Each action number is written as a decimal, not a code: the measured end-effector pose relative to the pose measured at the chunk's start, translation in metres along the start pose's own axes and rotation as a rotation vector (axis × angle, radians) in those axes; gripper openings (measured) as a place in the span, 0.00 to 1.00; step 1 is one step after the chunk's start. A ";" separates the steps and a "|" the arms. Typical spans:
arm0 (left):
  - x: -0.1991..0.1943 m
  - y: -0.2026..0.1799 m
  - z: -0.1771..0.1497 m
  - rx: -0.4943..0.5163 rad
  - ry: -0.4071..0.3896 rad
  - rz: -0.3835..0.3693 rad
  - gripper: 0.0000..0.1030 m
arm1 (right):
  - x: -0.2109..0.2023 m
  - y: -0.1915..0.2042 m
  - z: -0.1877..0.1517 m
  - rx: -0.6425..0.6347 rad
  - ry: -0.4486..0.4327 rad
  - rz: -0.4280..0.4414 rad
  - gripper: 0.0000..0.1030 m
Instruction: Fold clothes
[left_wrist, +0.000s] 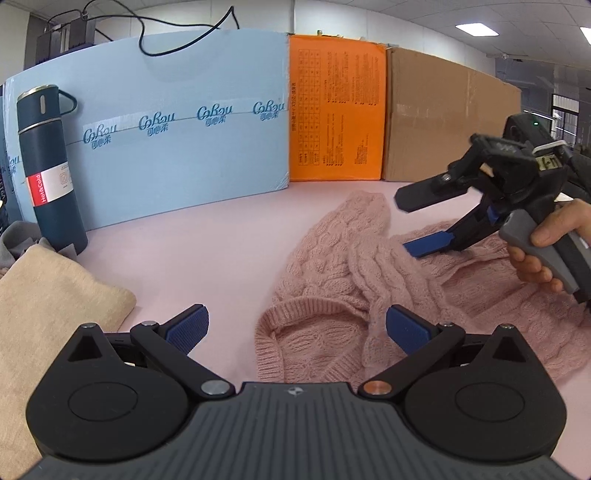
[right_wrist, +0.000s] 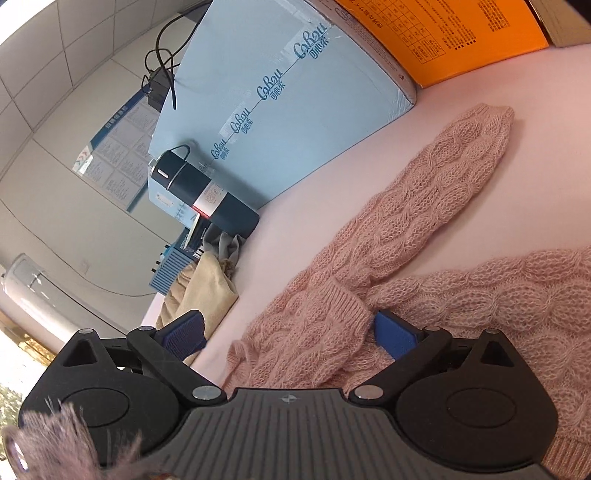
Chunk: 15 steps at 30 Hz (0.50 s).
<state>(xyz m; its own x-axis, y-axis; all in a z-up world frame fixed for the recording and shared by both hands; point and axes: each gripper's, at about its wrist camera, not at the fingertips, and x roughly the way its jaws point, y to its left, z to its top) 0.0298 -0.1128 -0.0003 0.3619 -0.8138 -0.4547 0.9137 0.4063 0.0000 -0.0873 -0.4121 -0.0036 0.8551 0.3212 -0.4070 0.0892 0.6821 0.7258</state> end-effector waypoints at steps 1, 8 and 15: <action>-0.002 -0.004 0.000 0.020 -0.009 -0.026 1.00 | 0.003 0.002 -0.001 -0.034 0.002 -0.020 0.88; -0.012 -0.031 -0.004 0.160 -0.041 -0.158 1.00 | 0.013 0.015 -0.007 -0.204 0.005 -0.112 0.24; -0.006 -0.045 -0.007 0.240 -0.013 -0.150 1.00 | 0.000 0.047 -0.011 -0.350 -0.068 -0.012 0.21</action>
<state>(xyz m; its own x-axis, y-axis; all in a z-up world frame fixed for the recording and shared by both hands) -0.0151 -0.1236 -0.0034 0.2200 -0.8634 -0.4539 0.9743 0.1719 0.1453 -0.0889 -0.3728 0.0243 0.8880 0.2754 -0.3682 -0.0705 0.8729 0.4827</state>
